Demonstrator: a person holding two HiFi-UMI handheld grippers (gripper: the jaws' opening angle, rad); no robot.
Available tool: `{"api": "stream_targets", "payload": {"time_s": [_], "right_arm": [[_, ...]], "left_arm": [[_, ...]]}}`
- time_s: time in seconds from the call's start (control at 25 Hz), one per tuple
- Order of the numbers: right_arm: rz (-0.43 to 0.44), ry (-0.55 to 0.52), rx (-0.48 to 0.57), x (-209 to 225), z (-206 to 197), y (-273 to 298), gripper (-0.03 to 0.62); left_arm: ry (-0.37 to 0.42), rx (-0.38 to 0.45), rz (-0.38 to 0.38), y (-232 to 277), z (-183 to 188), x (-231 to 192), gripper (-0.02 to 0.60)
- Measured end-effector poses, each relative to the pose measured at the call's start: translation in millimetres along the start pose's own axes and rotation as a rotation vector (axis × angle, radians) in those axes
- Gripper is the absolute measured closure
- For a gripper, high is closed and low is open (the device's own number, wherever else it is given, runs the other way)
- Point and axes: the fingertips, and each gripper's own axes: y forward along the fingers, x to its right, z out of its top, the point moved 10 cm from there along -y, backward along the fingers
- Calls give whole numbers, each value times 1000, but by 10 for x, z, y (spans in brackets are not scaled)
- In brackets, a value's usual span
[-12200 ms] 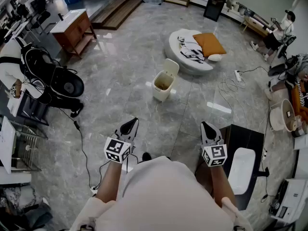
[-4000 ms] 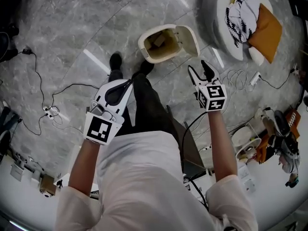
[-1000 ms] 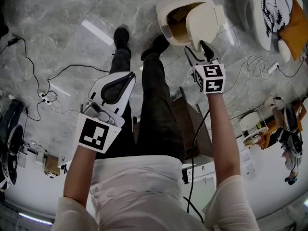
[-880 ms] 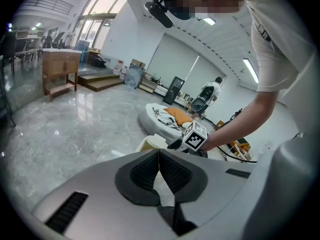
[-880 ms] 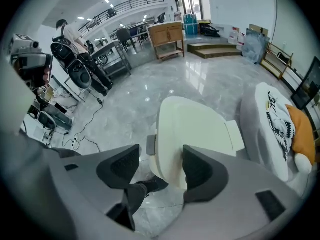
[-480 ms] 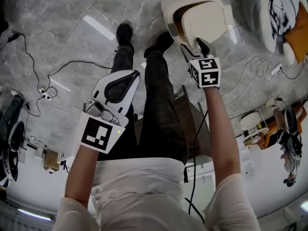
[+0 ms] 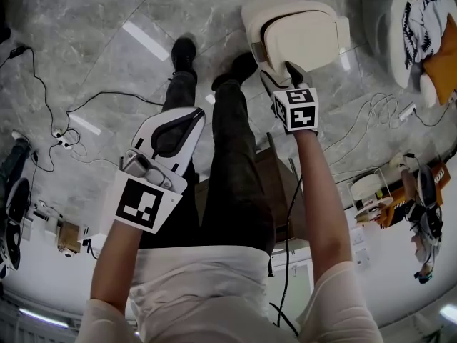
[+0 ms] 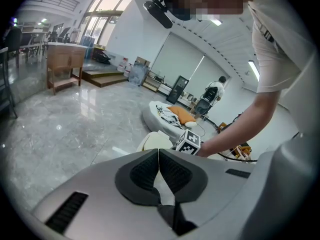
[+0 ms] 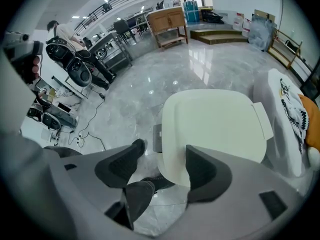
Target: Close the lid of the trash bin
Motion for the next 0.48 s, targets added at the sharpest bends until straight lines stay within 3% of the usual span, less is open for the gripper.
{"api": "stream_targets", "payload": {"time_s": [0.48], "right_arm": [[-16, 41, -32, 16, -26, 320, 283]], "left_arm": [[2, -13, -7, 120, -43, -110, 563]]}}
